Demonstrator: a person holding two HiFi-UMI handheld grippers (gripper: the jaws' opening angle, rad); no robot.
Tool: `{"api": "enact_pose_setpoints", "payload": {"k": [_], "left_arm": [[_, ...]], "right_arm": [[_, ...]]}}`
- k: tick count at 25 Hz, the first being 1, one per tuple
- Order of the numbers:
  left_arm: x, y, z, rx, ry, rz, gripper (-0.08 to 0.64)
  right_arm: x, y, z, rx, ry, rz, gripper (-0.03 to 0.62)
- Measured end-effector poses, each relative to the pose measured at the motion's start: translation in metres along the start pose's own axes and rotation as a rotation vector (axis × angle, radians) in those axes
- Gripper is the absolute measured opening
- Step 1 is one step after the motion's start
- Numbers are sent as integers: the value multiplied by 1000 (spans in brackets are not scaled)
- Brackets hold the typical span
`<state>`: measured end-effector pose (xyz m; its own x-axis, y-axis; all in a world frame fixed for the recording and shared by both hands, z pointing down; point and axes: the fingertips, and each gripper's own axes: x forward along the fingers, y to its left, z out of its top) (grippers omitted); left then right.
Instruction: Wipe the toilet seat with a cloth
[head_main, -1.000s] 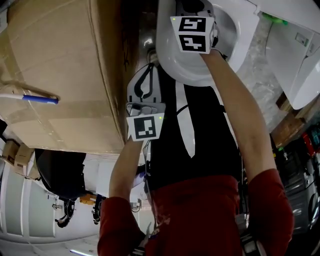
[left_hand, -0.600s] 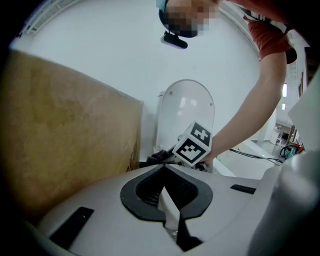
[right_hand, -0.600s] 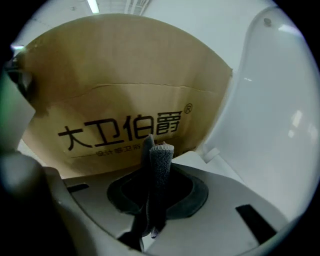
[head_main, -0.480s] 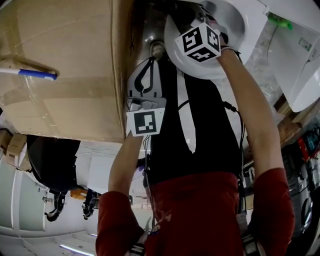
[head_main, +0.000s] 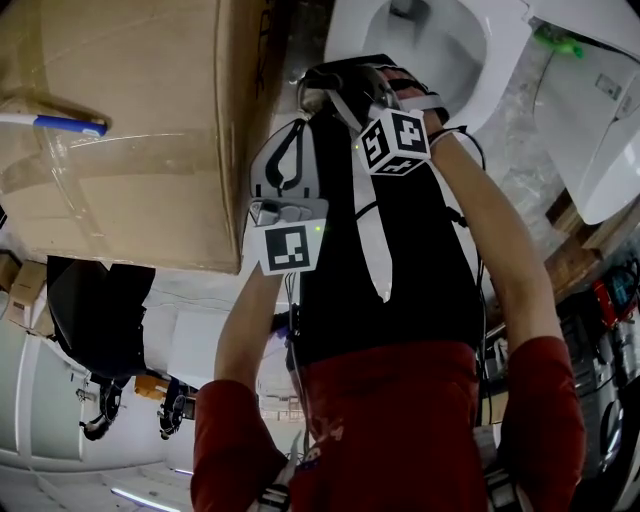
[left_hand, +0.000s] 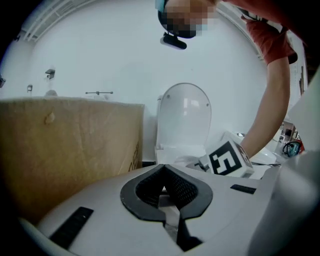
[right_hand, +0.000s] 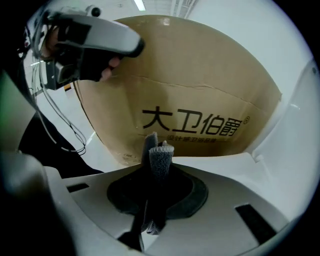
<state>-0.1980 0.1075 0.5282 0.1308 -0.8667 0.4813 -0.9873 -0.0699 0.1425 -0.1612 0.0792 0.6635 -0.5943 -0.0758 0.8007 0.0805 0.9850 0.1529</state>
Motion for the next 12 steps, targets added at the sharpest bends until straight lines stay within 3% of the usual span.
{"api": "enact_pose_setpoints", "payload": {"k": [12], "left_arm": [[-3, -22, 2, 34, -11, -10, 14]], "right_arm": [[-44, 106, -43, -213, 35, 138, 57]]}}
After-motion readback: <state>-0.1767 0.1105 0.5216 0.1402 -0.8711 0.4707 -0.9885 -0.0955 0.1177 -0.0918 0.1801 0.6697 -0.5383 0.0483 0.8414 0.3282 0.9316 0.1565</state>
